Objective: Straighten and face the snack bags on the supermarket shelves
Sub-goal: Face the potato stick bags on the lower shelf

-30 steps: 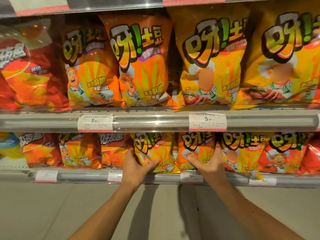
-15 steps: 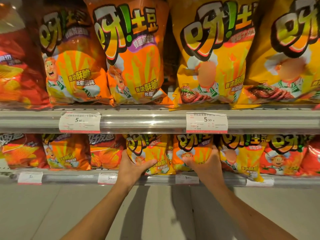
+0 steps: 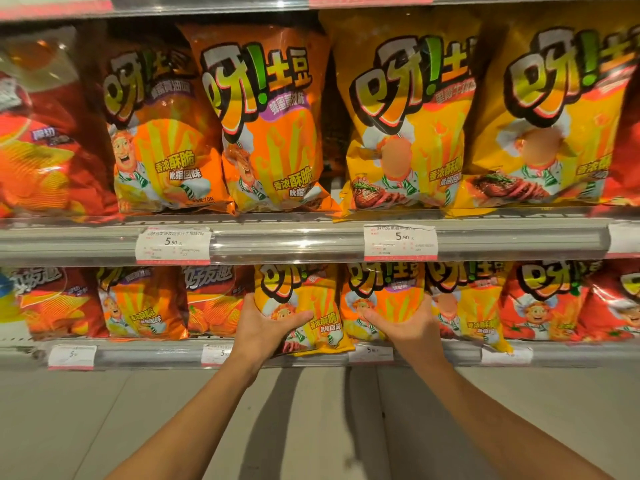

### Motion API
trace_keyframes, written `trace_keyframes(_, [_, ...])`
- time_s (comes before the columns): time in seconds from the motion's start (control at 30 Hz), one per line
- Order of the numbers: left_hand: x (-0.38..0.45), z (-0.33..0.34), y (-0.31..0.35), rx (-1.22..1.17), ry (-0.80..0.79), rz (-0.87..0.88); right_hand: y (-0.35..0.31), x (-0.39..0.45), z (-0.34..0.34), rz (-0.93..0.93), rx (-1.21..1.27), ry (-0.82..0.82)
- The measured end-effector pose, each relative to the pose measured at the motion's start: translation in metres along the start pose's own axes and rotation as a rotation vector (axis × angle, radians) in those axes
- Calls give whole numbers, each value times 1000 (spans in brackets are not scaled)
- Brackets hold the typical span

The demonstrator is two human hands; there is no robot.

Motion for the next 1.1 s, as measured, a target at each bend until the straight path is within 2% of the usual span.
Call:
trace_keyframes(0.07, [-4,-4,0,9,-25,9,-9,1,-5,-105,-17,35])
trace_keyframes(0.33, [-17,-30,-3,-27,-80,31,-18,1,-6,102,206,-137])
trace_keyframes(0.53, [-17,-29,-1,-34,-58,60,-31,-17,-32,26,142,-128])
trace_keyframes(0.67, [-12,-9,7,-48,-66,80,-17,-32,-57,169,-48,-165])
trace_keyframes(0.77, [-9,11,17,-80,-53,88,5,-51,-84,363,22,-142])
trace_keyframes(0.87, [-5,41,29,-149,-86,96,15,-67,-112,454,102,-95])
trace_keyframes(1.1, [6,110,40,-161,-224,54,22,-86,-162,489,272,-18])
Point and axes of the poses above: each hand's wrist, its own x-axis towards the middle knuckle, its own z-axis out of the palm, y = z × x, the point moved 9 cm from there along x, towards the middle knuckle, and after that the axes turned 4 degrees about x, right-handed, at the moved point
